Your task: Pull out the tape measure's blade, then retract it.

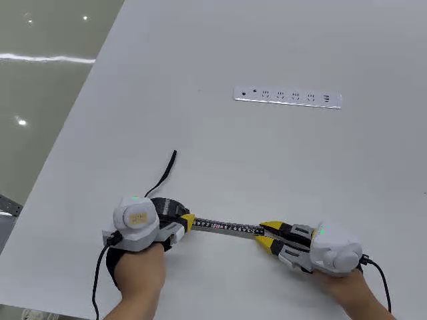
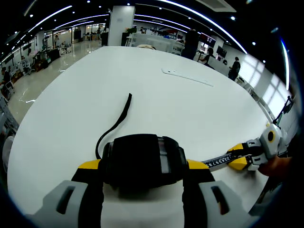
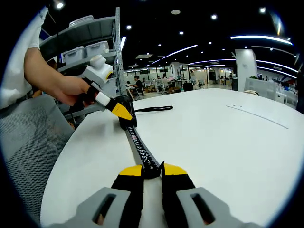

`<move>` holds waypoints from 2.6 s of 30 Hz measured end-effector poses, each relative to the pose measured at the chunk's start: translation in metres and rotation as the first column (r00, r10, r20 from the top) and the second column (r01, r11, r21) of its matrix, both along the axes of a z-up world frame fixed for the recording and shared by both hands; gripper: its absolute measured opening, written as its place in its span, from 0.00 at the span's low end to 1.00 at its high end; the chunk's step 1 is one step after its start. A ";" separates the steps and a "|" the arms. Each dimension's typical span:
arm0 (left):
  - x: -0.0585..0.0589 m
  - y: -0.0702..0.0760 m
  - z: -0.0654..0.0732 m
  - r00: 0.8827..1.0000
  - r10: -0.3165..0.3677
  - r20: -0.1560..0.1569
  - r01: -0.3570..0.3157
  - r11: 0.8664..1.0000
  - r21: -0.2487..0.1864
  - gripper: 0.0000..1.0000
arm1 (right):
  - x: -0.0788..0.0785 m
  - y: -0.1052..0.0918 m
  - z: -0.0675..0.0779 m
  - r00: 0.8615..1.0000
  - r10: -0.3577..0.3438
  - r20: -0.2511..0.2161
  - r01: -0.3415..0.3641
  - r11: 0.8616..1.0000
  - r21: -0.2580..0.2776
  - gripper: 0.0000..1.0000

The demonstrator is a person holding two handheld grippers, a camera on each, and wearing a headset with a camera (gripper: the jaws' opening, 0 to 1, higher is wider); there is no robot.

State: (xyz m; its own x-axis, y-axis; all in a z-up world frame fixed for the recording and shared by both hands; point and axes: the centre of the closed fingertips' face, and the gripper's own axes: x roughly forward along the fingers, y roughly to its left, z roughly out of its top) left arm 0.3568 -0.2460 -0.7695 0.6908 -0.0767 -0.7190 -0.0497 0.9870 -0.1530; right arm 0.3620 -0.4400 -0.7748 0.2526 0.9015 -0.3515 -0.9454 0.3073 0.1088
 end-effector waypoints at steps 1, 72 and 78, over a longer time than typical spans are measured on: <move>0.000 0.000 0.000 1.000 0.000 0.000 0.000 1.000 0.000 0.65 | 0.000 0.001 0.000 1.000 0.001 -0.001 -0.001 1.000 0.000 0.13; 0.000 0.000 0.001 1.000 0.005 0.005 -0.005 1.000 -0.002 0.66 | -0.005 0.077 -0.002 0.997 0.069 -0.030 -0.068 0.998 0.009 0.13; 0.000 0.000 0.000 1.000 0.008 0.005 -0.008 1.000 -0.003 0.66 | -0.005 0.083 -0.002 0.997 0.071 -0.032 -0.070 0.997 0.011 0.13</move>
